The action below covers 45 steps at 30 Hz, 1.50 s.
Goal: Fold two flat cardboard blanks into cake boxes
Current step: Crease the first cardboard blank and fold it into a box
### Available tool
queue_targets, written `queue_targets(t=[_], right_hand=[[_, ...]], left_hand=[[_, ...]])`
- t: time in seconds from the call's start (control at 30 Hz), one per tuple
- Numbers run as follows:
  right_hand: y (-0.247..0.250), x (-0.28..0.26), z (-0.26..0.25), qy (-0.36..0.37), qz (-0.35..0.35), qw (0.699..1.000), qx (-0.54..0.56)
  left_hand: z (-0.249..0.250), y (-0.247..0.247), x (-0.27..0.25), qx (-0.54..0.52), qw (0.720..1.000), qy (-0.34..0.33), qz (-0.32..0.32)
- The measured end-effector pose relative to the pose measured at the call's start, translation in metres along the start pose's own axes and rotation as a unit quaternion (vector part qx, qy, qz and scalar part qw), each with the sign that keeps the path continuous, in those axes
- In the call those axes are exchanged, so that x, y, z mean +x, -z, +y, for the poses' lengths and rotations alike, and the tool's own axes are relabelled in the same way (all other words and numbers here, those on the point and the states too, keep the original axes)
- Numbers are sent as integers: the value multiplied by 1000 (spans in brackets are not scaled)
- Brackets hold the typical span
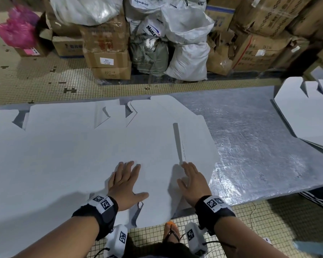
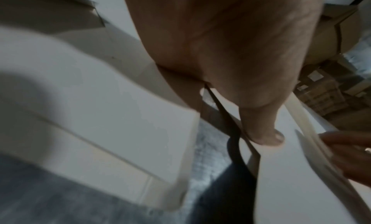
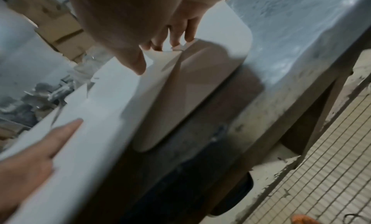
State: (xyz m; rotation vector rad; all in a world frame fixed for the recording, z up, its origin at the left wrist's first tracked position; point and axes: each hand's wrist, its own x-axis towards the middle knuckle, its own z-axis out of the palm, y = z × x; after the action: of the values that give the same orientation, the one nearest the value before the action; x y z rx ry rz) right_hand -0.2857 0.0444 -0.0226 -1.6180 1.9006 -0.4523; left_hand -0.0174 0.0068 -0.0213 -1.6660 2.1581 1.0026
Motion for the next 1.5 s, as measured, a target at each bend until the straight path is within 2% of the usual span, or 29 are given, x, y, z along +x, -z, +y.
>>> queue_targets(t=[0.13,0.27,0.33,0.4,0.5,0.6,0.73,0.87,0.97,1.07,1.2,1.33,1.5], right_hand=[[-6,4,-4,-13,1,998,-58],[4,14,4,-9,-12,997,-71],[15,21,10,-2,-32,998,-55],[27,32,17,0,-58,998,-34],[42,52,24,39,-82,995,-35],[54,69,31,96,-110,975,-166],[61,89,46,130,-138,953,-236],[68,98,55,193,-154,946,-211],[71,107,54,207,-184,935,-220],[69,113,59,216,-209,926,-230],[67,116,63,255,-177,918,-247],[71,122,56,263,-207,901,-277],[79,136,51,263,-191,907,-269]], left_hand=[[7,16,4,-58,997,1,50],[25,32,18,-39,992,2,116],[38,34,28,-31,992,-40,114],[53,34,41,-28,993,-81,86],[79,29,59,-18,994,-102,48],[101,18,72,-29,995,-77,54],[116,5,84,-26,995,-26,98],[127,-5,86,-40,990,3,133],[130,-8,85,-58,989,16,138],[130,-11,86,-24,988,14,149],[130,-13,87,-5,988,14,154],[133,-13,87,-18,988,32,149],[134,-13,87,-13,987,32,156]])
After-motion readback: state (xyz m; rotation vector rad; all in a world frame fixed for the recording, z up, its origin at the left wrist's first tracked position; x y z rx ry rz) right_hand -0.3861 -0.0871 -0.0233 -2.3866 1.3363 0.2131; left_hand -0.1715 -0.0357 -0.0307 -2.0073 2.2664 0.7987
